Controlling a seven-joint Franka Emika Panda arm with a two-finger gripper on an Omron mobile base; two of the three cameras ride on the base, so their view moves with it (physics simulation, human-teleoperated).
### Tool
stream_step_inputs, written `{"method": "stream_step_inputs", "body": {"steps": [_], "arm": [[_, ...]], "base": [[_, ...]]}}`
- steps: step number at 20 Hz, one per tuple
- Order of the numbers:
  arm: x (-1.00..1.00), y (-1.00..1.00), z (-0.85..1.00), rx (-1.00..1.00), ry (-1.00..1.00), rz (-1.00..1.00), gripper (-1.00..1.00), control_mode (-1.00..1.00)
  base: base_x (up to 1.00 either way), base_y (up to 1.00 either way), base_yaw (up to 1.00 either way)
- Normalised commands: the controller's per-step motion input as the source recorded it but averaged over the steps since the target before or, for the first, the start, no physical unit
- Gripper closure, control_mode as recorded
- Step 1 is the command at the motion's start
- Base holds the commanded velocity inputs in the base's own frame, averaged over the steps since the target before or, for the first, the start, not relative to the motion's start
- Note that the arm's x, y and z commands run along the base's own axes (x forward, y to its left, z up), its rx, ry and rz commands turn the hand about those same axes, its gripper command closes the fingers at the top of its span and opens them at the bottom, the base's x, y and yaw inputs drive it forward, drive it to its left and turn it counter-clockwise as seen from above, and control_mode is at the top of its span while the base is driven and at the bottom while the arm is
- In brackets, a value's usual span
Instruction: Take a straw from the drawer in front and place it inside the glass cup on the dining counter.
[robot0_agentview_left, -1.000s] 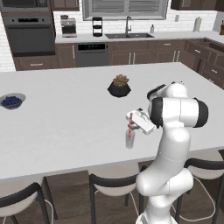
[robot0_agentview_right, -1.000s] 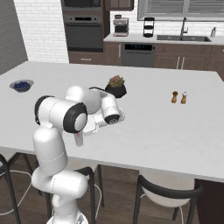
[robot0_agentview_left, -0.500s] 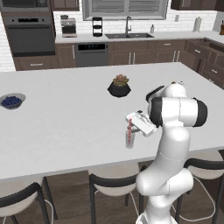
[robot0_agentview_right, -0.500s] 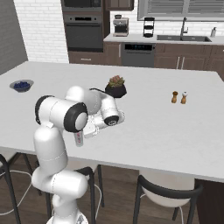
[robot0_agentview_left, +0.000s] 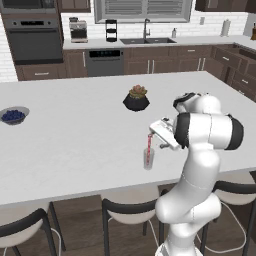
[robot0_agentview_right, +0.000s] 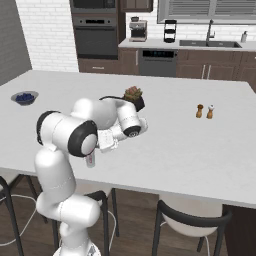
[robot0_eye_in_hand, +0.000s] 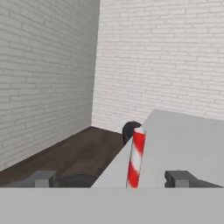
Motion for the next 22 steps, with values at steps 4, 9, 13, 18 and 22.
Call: {"method": "stream_step_inputs", "body": {"steps": [4,9,13,18,22], "arm": [[-0.27,-0.29,1.0,-0.04,-0.25,-0.01,-1.0,-1.0],[-0.56,-0.05,1.0,-0.14,-0.34,0.0,-1.0,-1.0],[-0.83,0.09,0.8,-0.24,-0.42,0.0,-1.0,-1.0],[-0.94,0.3,0.5,-0.31,-0.42,0.01,-1.0,-1.0],[-0.76,0.36,0.22,-0.3,-0.32,0.06,-1.0,-1.0]], "base": [[0.0,0.0,0.0],[0.0,0.0,0.0],[0.0,0.0,0.0],[0.0,0.0,0.0],[0.0,0.0,0.0]]}}
